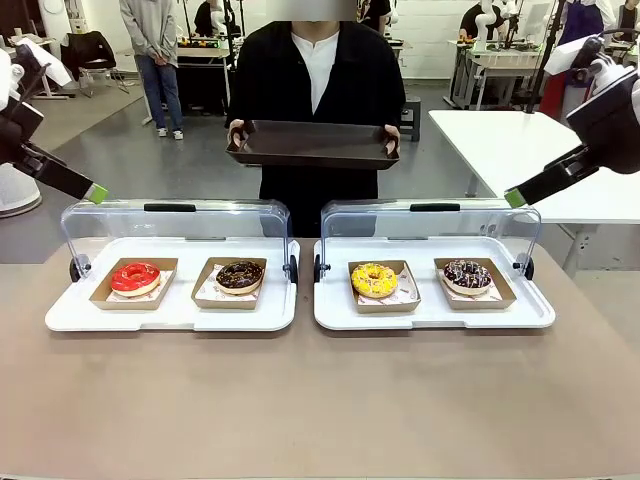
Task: Provide the desired donut to the person.
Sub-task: Pick up and lift the Paper togo box containing the Donut pointed at by the person.
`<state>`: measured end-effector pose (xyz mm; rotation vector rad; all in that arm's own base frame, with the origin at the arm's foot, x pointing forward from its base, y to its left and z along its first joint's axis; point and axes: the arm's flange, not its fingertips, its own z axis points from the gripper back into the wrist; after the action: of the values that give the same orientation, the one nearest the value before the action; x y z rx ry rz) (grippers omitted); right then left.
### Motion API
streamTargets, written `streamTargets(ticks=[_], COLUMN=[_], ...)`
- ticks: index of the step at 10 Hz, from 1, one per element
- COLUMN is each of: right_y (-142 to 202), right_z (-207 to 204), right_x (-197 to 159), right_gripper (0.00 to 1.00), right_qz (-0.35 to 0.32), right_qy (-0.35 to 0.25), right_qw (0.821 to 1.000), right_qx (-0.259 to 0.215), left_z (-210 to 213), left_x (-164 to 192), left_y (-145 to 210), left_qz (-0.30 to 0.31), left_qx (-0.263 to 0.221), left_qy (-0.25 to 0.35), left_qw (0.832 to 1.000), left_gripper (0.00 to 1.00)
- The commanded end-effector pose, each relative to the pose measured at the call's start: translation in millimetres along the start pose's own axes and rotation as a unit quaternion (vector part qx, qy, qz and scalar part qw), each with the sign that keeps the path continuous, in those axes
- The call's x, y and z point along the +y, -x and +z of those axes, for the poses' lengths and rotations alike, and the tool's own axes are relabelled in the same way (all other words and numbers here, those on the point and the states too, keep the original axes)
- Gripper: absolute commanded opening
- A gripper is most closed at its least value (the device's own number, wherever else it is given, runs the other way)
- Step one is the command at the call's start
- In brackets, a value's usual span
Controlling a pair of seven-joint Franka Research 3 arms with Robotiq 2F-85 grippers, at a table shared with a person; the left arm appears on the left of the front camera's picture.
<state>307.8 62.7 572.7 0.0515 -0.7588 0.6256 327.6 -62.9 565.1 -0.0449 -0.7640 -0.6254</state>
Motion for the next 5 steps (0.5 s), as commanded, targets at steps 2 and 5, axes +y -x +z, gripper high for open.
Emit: streamTargets(ticks=[2,5], right_y=[0,-31], right_z=[0,52], right_x=[0,-57], right_gripper=[1.0,1.0], right_qz=[0.0,-0.027], right_qy=[0.0,-0.083], right_qw=[1.0,0.995], right_qx=[0.0,0.044], left_z=[0,45], left_x=[0,54], left_y=[0,-27], left_qz=[0.0,-0.022], left_qx=[0.0,0.032], left_qy=[0.0,0.199], left_qw=[1.0,0.979], left_gripper=[1.0,1.0])
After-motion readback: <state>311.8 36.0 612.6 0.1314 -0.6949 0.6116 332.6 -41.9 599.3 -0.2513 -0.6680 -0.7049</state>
